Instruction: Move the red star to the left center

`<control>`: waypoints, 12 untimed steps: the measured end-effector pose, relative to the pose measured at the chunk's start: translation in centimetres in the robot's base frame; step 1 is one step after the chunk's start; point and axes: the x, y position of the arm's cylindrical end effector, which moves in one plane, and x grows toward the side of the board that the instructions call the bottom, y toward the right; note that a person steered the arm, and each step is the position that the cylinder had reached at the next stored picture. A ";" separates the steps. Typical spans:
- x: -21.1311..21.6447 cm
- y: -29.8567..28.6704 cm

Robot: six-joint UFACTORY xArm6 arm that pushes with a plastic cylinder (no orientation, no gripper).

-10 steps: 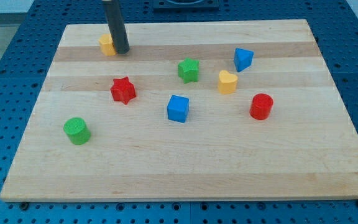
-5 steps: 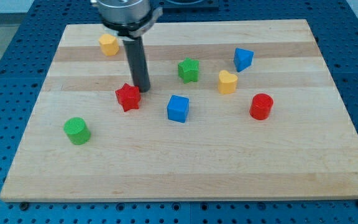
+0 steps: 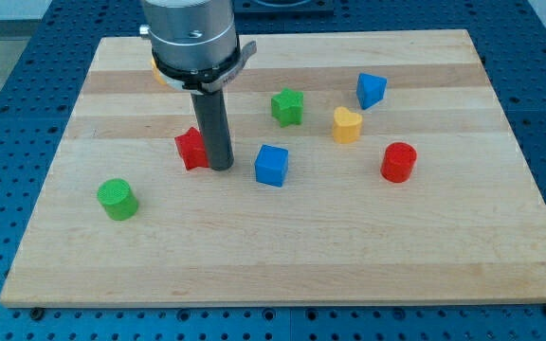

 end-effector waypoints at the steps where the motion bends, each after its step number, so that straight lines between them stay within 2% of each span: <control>1: 0.0 -0.3; 5: 1.5 -1.7; 7: -0.6 -2.6; 9: -0.9 -3.6; 12: 0.6 -5.5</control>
